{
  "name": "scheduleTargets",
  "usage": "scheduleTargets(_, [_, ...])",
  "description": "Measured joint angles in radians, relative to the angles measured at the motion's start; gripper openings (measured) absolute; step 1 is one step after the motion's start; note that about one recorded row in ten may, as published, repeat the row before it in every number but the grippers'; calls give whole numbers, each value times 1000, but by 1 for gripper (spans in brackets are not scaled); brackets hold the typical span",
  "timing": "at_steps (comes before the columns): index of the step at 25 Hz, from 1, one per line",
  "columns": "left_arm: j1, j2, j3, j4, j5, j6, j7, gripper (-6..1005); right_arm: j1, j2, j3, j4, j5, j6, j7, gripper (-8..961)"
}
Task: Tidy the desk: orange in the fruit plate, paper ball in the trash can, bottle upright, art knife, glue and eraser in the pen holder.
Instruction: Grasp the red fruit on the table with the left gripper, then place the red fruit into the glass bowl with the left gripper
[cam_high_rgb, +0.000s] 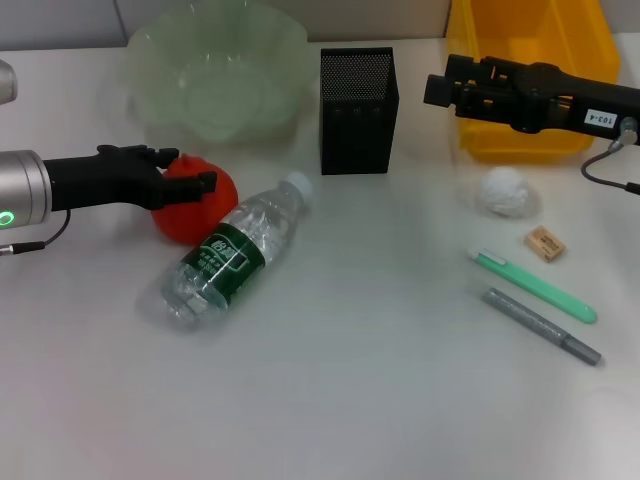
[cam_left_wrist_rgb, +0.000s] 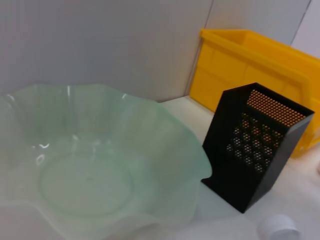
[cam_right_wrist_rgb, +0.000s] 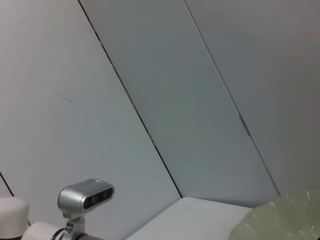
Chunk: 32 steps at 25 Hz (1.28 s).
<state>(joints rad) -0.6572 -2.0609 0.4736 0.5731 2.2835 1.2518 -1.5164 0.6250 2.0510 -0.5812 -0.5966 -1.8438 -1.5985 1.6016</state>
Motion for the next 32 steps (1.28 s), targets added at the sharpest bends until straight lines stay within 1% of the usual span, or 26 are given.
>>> scheduleTargets(6, [0,-4,5,-1,-3,-44,0,735,1,1,4,0,0,0,-1,805])
scheduleTargets(8, [0,-4,20,-1,-1,-57,-1,724,-1,2,4,0,0,0,-1,804])
scheduleTargets(9, [-1,-4,41,-2,-2,-66,-2,718,-2,3,5,0,2,0,-2,804])
scheduleTargets(11, [-2,-4,46,-3,-4,-67,-2,707,-3,4,5,0,5,0,-2,804])
scheduleTargets(13, [-5,-4,49,-2,-5,-65,-2,496,-3,4,6,0,12,0,-2,804])
scheduleTargets(17, [-9,-2,46,18,-8,-37,-12,354,-4,5,6,0,23,0,-2,804])
scheduleTargets(19, [-9,-1,43,51,-27,1,-35,283,-9,6,6,0,24,2,-3,803])
scheduleTargets(23, [-2,4,46,130,-87,95,-70,240,-16,7,6,0,25,5,-4,803])
scheduleTargets(24, [-2,9,43,157,-152,128,-77,229,-21,8,6,0,25,5,-5,803])
scheduleTargets(25, [-2,9,43,157,-152,128,-77,221,-21,8,6,0,25,5,-5,803])
scheduleTargets(26, [-2,13,42,163,-189,133,-75,213,-23,8,6,0,26,6,-7,803])
scheduleTargets(28, [-7,19,44,149,-282,92,-51,196,-28,9,6,0,26,7,-11,803])
scheduleTargets(29, [-19,16,48,120,-357,-7,-4,188,-31,10,7,0,27,7,-15,803])
scheduleTargets(30, [-19,16,48,120,-357,-7,-4,184,-31,10,7,0,27,7,-15,802])
scheduleTargets(32, [-33,3,51,91,-410,-115,49,177,-35,9,7,0,28,5,-15,802])
